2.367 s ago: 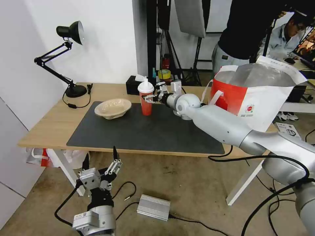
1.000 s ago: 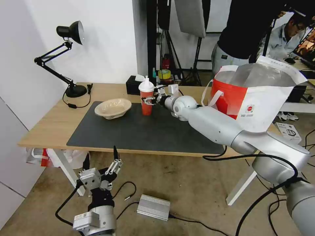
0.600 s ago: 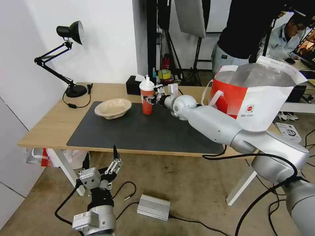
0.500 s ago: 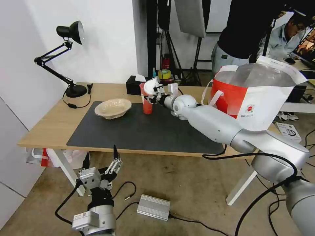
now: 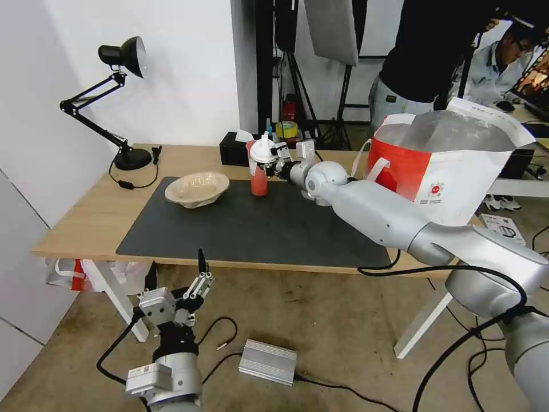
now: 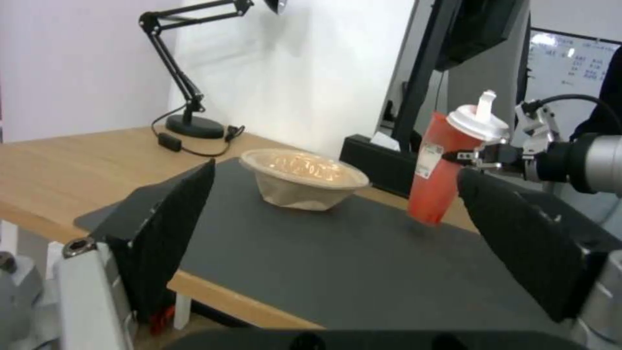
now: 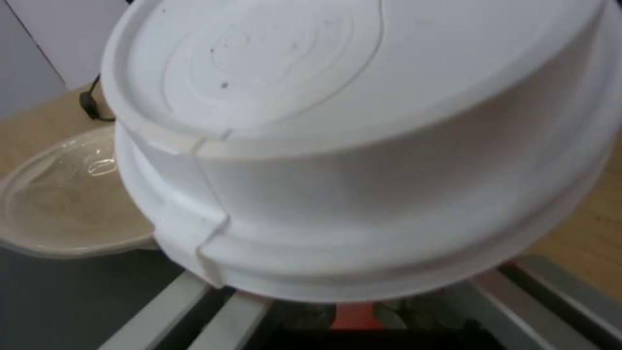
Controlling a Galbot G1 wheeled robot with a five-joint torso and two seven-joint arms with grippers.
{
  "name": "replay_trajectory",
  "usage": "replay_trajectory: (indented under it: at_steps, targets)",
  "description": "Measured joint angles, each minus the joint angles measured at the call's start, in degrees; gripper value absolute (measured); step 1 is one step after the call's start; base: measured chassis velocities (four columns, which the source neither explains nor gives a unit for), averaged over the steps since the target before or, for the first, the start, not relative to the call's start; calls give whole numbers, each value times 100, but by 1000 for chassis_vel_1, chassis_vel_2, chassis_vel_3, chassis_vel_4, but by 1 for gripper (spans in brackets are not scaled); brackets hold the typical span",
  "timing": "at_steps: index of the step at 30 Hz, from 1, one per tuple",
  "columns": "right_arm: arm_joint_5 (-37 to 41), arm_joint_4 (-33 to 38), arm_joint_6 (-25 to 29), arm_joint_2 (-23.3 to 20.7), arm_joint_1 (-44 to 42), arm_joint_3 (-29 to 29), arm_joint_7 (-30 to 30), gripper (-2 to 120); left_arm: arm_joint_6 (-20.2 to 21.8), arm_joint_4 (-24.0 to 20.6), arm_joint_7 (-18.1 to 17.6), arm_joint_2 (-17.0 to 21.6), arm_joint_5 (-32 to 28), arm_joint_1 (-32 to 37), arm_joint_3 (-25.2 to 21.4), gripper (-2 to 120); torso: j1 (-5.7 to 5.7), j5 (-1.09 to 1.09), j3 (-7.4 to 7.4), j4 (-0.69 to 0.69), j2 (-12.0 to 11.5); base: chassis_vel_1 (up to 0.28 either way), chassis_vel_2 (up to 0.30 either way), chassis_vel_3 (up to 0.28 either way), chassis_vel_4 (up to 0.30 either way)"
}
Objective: Pick up the trash from the table and place it into the takeout bag.
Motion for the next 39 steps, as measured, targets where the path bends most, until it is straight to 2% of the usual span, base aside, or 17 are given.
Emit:
replay_trajectory:
  at_steps: [11,29,36,39]
  targets:
    - [122,327,62,-170,93,21,101,3,16,-8,0,-10,2,9,-9,100,0,0,0,1,0,0,0,0,0]
    - [443,1051,61,-706,362,101,362,3,26,-2,-6,-25,34,26,1,100,0,0,0,0,0,0,0,0,0]
    - [685,1535,59,-1185,488,167,511,3,28,7,-6,-46,42,37,3,100,0,1,0,0,0,0,0,0,0]
    - [781,1885,43,-1529,495,269,601,3,32,22,-67,-42,72,44,5,100,0,1,0,0,0,0,0,0,0]
